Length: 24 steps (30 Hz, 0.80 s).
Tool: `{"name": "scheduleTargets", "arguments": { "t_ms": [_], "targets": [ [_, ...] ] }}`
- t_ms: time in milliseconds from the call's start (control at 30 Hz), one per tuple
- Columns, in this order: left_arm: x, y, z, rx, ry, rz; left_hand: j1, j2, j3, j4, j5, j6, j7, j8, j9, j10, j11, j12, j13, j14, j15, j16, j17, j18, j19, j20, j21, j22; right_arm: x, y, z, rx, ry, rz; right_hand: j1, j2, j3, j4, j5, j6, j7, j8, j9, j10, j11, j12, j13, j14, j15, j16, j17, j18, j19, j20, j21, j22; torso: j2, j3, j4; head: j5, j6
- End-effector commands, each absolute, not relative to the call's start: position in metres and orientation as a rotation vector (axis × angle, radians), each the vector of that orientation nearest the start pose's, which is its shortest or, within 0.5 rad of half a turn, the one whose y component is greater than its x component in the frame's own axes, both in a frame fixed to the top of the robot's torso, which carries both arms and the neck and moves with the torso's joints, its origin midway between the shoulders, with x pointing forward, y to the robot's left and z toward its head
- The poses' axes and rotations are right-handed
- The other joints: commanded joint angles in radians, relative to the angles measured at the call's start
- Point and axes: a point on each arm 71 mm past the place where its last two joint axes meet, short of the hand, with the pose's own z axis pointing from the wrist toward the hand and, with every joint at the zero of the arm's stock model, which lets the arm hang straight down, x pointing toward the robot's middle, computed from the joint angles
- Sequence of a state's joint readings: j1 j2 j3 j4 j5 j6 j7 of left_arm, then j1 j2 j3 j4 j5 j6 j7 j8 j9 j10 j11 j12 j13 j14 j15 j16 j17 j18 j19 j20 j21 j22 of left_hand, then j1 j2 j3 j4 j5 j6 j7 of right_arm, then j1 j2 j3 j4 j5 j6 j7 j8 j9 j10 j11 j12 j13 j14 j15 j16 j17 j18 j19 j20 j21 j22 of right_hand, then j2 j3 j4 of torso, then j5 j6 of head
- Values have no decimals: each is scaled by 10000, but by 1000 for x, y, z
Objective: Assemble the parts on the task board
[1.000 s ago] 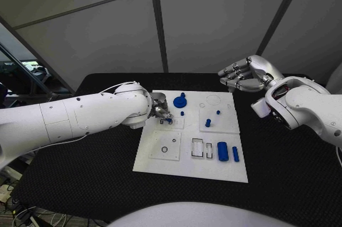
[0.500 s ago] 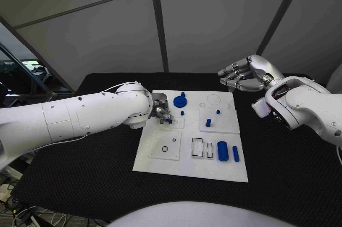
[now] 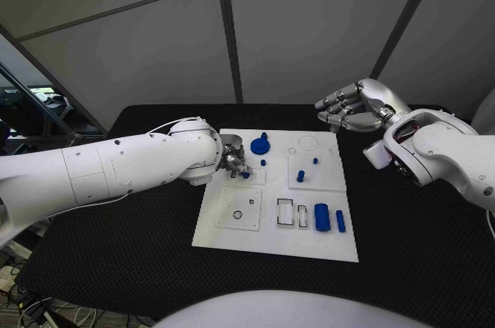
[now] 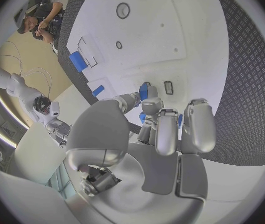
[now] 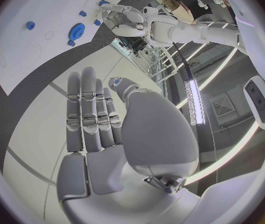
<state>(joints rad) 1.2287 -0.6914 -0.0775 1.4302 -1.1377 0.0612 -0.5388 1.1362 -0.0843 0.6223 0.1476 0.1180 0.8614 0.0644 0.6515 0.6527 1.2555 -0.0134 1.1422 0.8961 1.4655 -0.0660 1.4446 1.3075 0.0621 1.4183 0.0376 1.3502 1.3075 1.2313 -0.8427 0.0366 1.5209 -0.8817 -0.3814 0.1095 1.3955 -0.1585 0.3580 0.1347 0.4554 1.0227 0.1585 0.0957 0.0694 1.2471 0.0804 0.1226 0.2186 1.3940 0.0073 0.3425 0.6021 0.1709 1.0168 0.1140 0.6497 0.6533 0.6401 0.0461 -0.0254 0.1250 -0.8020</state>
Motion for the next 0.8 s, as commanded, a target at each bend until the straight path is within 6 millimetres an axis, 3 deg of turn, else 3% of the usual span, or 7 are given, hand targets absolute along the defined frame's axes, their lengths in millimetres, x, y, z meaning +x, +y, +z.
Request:
{"name": "scheduleTargets", "arguments": {
  "t_ms": [33,300,600,800],
  "targets": [
    [494,171,-228,-1075,22696,-3587,21,94,1357,-1308,61,-21,-65,32,14,29,-28,-13,3,565,-81,53,782,52,41,6,16,73,500,-201,-133,3001,15406,10851,-98,53,-7,-27,33,-6,92,-42,1,49,36,-43,-10,79,-15,-33,8,116,58,-21,-64,-14,-3,-3,16,-8,-13],
    [493,172,-229,-968,22795,-3497,7,77,1375,-1332,63,-24,-66,39,28,28,-30,-17,5,564,-82,50,778,51,42,4,15,75,500,-201,-133,2987,15429,10863,-98,53,-7,-27,33,-6,92,-42,1,49,36,-43,-10,79,-15,-33,8,116,58,-21,-64,-14,-6,-11,0,2,-34],
    [490,174,-232,-1316,23023,-3097,-21,65,1399,-1351,68,-15,-70,55,47,54,-32,7,45,581,-85,87,834,32,88,2,79,154,500,-201,-133,2979,15451,10872,-98,53,-7,-27,33,-6,92,-42,1,49,36,-43,-10,79,-15,-33,8,116,58,-21,-64,-14,-8,-17,28,-3,-44],
    [489,173,-232,-1309,23086,-3049,-31,61,1403,-1352,68,-13,-70,58,52,57,-33,7,46,582,-86,91,839,31,89,1,80,155,501,-200,-134,2970,15466,10885,-98,53,-7,-27,33,-6,92,-42,1,49,36,-43,-10,79,-15,-33,8,116,58,-21,-64,-14,-5,-12,-1,29,-52]
  ]
}}
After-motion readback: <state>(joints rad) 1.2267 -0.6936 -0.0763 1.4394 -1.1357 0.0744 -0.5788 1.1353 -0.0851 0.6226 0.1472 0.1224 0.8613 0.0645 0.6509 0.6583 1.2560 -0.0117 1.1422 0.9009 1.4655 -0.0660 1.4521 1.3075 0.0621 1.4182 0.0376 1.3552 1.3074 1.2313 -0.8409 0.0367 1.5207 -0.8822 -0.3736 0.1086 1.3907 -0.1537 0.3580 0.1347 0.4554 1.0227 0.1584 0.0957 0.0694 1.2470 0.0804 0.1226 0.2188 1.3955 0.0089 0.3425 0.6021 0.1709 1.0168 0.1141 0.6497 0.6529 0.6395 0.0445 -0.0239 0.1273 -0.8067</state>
